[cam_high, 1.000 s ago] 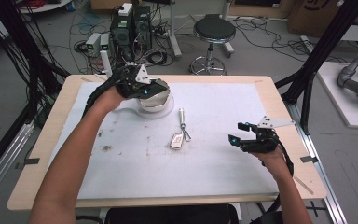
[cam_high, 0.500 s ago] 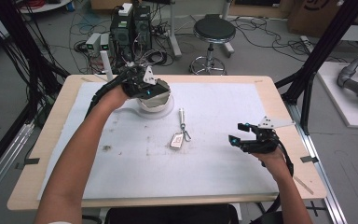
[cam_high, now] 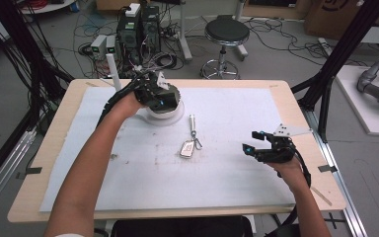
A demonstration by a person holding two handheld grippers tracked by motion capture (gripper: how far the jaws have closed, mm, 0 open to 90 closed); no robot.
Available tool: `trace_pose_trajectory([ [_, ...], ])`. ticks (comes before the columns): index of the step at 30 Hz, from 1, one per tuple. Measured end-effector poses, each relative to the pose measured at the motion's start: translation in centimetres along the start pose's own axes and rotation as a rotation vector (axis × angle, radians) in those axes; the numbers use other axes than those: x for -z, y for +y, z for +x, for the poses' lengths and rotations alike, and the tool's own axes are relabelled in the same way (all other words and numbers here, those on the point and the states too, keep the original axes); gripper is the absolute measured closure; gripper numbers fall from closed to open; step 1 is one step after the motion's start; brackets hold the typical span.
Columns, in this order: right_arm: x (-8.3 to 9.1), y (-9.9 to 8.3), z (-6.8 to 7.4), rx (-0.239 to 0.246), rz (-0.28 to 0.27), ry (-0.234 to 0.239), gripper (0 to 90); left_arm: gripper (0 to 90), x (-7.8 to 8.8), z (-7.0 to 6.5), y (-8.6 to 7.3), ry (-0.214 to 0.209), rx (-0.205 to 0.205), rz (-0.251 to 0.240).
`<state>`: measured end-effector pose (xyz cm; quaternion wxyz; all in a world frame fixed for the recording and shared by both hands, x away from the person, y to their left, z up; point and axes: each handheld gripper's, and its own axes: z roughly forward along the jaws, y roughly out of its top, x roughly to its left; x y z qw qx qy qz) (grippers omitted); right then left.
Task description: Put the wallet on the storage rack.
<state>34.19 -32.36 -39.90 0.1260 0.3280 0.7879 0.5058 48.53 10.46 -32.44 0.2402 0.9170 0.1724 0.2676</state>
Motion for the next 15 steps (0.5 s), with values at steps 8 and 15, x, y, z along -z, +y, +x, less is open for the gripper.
trace_pose_trajectory([
  [8, -0.2, 0.1, 0.2, 0.005, 0.006, 0.002, 27.4, 55.7, 0.9, 0.3, -3.0, -0.013, 0.094, -0.056],
  [15, -0.5, 0.1, 0.2, 0.008, 0.012, 0.009, 27.4, 74.7, 0.8, -0.1, -4.4, 0.023, 0.019, -0.087],
])
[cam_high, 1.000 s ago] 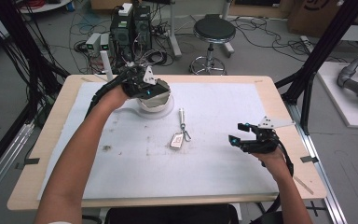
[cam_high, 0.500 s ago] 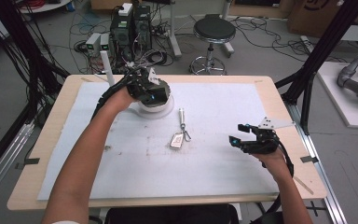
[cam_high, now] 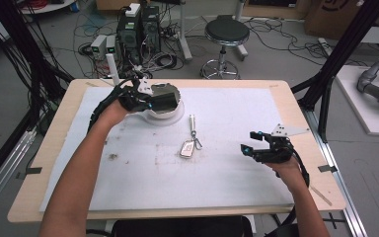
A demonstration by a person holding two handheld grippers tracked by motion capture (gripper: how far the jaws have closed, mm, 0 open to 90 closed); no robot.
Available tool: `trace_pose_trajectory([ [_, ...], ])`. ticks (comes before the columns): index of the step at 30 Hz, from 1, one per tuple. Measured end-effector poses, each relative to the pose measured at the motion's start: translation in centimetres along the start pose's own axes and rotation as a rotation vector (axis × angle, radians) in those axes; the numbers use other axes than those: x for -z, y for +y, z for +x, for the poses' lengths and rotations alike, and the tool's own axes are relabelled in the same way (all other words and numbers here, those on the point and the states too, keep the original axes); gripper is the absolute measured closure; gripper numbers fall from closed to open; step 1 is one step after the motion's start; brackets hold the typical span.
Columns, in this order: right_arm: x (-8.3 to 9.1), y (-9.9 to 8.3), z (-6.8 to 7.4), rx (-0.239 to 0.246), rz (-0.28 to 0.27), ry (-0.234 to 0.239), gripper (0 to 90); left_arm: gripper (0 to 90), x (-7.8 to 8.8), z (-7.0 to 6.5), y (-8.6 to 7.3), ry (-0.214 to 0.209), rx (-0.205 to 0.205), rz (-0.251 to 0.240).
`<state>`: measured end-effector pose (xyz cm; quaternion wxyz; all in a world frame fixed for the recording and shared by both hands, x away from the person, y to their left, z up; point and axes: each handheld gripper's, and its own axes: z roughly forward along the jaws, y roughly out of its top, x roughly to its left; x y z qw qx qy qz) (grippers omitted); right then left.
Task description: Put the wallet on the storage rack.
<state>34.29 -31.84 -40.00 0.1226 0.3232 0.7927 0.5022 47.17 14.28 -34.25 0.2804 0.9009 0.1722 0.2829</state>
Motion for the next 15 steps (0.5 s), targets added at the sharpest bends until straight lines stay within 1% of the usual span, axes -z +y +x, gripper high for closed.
trace_pose_trajectory([
  [3, -0.12, -0.04, -0.03, -0.004, 0.005, -0.002, 27.4, 75.8, 0.01, -0.13, 0.25, 0.024, -0.037, -0.018],
  [4, -0.13, -0.07, -0.06, -0.007, 0.005, -0.001, 27.4, 76.0, -0.05, -0.15, 0.34, 0.035, -0.06, -0.008],
  [5, -0.12, -0.09, -0.07, -0.008, 0.005, -0.001, 27.4, 76.1, -0.12, -0.08, 0.41, 0.039, -0.068, -0.003],
  [7, -0.08, -0.1, -0.1, -0.007, 0.002, -0.001, 27.4, 76.0, -0.07, 0.15, 0.54, 0.038, -0.08, 0.006],
  [10, -0.02, -0.1, -0.1, -0.01, -0.002, -0.001, 27.4, 75.6, -0.14, 0.4, 0.81, 0.035, -0.085, 0.016],
  [11, -0.04, -0.09, -0.1, -0.012, -0.002, 0.0, 27.4, 74.6, -0.2, 0.39, 0.85, 0.031, -0.074, 0.012],
  [12, -0.1, -0.09, -0.14, -0.009, -0.001, 0.002, 27.4, 69.7, -0.33, 0.35, 0.85, 0.029, -0.053, 0.003],
  [13, -0.1, -0.09, -0.14, -0.009, -0.001, 0.002, 27.4, 69.7, -0.41, 0.42, 0.87, 0.031, -0.024, 0.001],
  [15, -0.11, -0.1, -0.15, -0.007, -0.001, 0.002, 27.4, 57.0, -0.47, 0.58, 0.74, 0.031, 0.045, -0.001],
])
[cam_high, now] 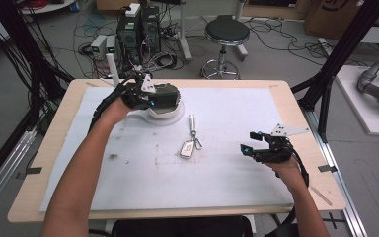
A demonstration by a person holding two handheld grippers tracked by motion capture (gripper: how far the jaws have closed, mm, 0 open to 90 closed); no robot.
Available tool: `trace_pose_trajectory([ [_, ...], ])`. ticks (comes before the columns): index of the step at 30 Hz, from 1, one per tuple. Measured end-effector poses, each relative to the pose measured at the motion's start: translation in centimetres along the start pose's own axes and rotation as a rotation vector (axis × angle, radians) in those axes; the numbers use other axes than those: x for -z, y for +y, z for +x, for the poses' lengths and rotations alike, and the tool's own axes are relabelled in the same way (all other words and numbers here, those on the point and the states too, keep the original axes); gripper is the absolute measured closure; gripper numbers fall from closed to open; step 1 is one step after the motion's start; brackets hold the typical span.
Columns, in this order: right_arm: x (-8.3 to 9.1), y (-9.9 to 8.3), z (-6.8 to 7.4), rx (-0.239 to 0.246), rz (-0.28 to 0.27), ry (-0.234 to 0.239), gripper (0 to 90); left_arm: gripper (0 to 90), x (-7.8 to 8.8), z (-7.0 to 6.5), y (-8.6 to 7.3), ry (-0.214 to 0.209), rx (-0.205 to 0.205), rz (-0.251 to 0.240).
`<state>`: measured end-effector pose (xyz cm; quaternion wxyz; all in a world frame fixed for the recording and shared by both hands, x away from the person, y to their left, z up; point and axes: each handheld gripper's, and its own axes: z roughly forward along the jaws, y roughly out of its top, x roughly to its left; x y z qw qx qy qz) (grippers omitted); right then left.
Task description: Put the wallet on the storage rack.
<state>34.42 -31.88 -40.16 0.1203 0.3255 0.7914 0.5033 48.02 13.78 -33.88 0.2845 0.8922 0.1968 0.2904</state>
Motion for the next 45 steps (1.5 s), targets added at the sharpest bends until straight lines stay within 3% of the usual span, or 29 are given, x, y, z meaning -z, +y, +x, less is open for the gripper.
trace_pose_trajectory([
  [2, 0.1, 0.0, 0.1, -0.004, -0.001, -0.001, 27.4, 48.5, 0.2, 0.1, -0.3, -0.016, 0.059, -0.009],
  [7, 0.3, 0.0, 0.0, -0.004, -0.004, -0.004, 27.4, 38.7, 1.3, -0.4, -1.9, -0.039, 0.188, -0.075],
  [9, 0.3, 0.0, 0.0, -0.003, -0.005, -0.01, 27.4, 36.0, 2.1, -0.6, -2.9, -0.042, 0.276, -0.125],
  [12, 0.3, 0.0, 0.1, -0.006, 0.002, -0.015, 27.4, 31.9, 3.3, -1.2, -4.2, -0.042, 0.367, -0.188],
  [17, 0.2, 0.0, 0.1, -0.005, -0.003, -0.024, 27.4, 30.9, 5.1, -2.5, -6.1, -0.007, 0.438, -0.256],
  [19, 0.2, 0.1, 0.2, -0.008, -0.002, -0.024, 27.3, 30.5, 6.0, -3.0, -6.8, 0.017, 0.469, -0.299],
  [25, 0.1, 0.1, 0.2, -0.001, 0.004, -0.047, 27.3, 24.2, 7.2, -5.3, -8.9, 0.036, 0.567, -0.422],
  [27, -0.1, 0.1, 0.2, -0.006, 0.013, -0.075, 27.3, 23.1, 7.3, -6.1, -9.7, 0.039, 0.585, -0.446],
  [30, -0.3, 0.1, 0.2, 0.003, 0.023, -0.122, 27.2, 22.9, 7.4, -7.6, -10.7, 0.068, 0.585, -0.435],
  [33, -0.4, 0.2, 0.1, -0.01, 0.016, -0.151, 25.7, 22.9, 7.6, -8.7, -11.4, 0.076, 0.597, -0.458],
  [35, -0.4, 0.3, 0.1, -0.013, 0.006, -0.169, 24.7, 22.9, 7.8, -8.7, -11.3, 0.072, 0.584, -0.45],
  [38, -0.4, 0.3, 0.0, -0.03, -0.003, -0.202, 22.0, 22.9, 8.3, -8.8, -11.5, 0.075, 0.612, -0.485],
  [45, -0.5, 0.1, 0.1, -0.031, 0.007, -0.231, 21.4, 22.9, 8.0, -8.8, -12.0, 0.081, 0.627, -0.477],
])
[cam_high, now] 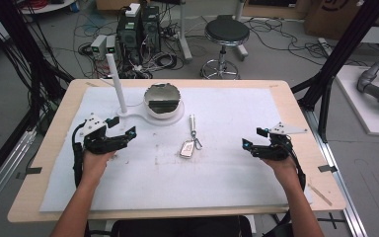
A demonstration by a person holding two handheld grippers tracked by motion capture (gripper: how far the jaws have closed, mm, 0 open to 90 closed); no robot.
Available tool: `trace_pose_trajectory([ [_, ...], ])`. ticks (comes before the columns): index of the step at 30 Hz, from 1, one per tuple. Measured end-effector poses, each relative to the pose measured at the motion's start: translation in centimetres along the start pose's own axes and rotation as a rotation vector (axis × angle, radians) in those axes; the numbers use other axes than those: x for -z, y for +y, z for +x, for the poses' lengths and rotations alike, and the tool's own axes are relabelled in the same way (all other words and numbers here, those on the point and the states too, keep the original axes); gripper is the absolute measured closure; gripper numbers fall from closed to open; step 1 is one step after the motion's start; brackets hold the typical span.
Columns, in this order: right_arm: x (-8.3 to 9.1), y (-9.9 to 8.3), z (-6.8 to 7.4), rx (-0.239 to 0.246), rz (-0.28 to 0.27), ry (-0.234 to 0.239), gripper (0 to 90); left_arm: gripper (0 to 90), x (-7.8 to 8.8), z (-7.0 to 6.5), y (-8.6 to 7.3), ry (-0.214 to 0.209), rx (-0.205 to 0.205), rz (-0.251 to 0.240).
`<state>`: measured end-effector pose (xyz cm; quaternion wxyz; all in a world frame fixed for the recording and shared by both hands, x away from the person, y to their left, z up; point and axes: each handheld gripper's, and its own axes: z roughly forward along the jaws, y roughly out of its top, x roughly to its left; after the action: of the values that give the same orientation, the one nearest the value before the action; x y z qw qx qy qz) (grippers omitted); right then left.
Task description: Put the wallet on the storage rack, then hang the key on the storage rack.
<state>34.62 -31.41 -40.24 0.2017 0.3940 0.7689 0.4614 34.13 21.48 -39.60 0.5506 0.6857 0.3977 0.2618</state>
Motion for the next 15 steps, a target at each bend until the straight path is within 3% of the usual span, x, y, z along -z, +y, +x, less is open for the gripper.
trace_pose_trajectory([
  [13, -1.2, 0.4, 1.0, -0.031, -0.005, -0.018, 21.6, 22.9, -0.5, 0.1, -0.4, -0.02, 0.013, 0.011],
  [15, -1.6, 0.5, 1.1, -0.039, -0.01, -0.01, 26.6, 22.9, -0.5, 0.0, -0.4, -0.021, 0.012, 0.013],
])
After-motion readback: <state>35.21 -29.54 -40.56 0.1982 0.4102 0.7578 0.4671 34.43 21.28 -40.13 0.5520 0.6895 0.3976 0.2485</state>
